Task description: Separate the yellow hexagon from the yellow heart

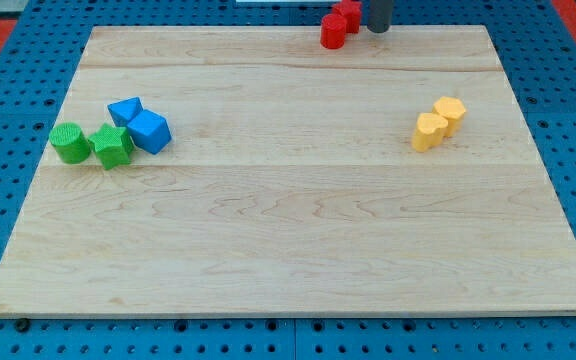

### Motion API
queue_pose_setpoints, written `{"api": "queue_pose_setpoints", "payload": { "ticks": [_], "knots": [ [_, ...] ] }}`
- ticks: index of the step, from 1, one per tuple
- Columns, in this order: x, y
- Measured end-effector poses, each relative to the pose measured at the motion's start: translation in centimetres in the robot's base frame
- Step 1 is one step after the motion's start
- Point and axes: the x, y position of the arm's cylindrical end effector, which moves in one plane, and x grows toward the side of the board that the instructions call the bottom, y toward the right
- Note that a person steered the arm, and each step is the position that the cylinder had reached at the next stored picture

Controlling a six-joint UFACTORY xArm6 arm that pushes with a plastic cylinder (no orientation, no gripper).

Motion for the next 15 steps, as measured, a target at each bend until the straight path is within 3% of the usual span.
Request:
{"api": "queue_pose_setpoints", "payload": {
  "ticks": [5, 7, 8, 9, 11, 13, 15],
  "knots": [
    [-0.1, 1.1],
    [6.4, 2.9],
    [7.7, 10.9],
    [13.0, 14.0],
    [26.7, 11.8],
    [22.4, 6.0],
    [15.2, 9.3]
  ]
}}
